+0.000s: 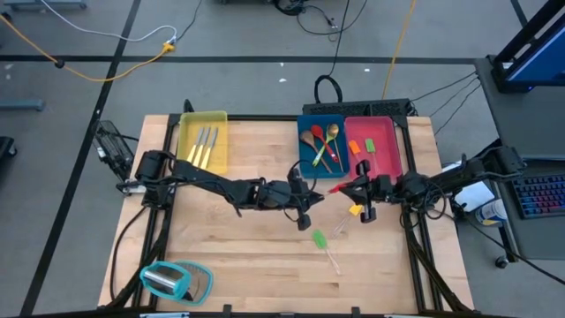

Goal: Pick & Place Kitchen Items
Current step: Put the red spatula into the pink bin

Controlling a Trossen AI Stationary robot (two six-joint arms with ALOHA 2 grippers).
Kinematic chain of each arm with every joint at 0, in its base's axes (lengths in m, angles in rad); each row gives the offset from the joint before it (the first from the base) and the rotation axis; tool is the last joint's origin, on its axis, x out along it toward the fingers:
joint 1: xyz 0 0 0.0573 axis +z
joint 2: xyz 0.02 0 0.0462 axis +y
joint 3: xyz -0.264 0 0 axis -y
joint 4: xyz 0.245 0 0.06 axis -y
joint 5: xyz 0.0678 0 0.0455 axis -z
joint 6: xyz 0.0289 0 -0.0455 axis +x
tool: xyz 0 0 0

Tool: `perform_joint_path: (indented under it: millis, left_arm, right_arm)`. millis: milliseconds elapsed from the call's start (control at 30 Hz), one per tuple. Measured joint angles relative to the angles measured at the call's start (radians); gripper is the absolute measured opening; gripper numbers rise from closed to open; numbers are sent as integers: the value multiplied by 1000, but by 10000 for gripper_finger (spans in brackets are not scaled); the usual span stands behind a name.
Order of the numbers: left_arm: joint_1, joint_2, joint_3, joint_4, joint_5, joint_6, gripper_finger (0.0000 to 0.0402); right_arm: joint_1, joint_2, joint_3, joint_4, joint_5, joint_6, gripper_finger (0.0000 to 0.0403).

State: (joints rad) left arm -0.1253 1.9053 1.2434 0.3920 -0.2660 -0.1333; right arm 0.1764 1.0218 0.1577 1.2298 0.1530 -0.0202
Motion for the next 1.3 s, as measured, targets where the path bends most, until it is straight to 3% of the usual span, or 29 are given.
perform_joint_path:
  millis: [133, 367, 567, 733, 1000, 1133, 1300]
  left_arm:
    - [0, -7, 6, 21, -3, 0, 32]
    - [0, -4, 5, -4, -8, 0, 34]
    - [0, -4, 4, -31, -11, 1, 34]
    - [0, -3, 3, -61, -77, 6, 35]
    - [0, -2, 2, -85, -103, 47, 35]
    - [0, -2, 2, -119, -110, 52, 35]
    - [0, -2, 1, -164, -111, 52, 35]
  right_arm:
    - [0, 3, -3, -44, 3, -21, 7]
    - [0, -15, -1, -71, 61, -33, 4]
    - [-2, -101, -1, -111, 83, -71, 3]
    - [-2, -217, -1, -278, 103, -95, 2]
    - [-3, -445, 0, -648, 291, -105, 1]
    - [-3, -549, 0, -713, 383, -131, 2]
    - [-3, -666, 33, -752, 571, -246, 2]
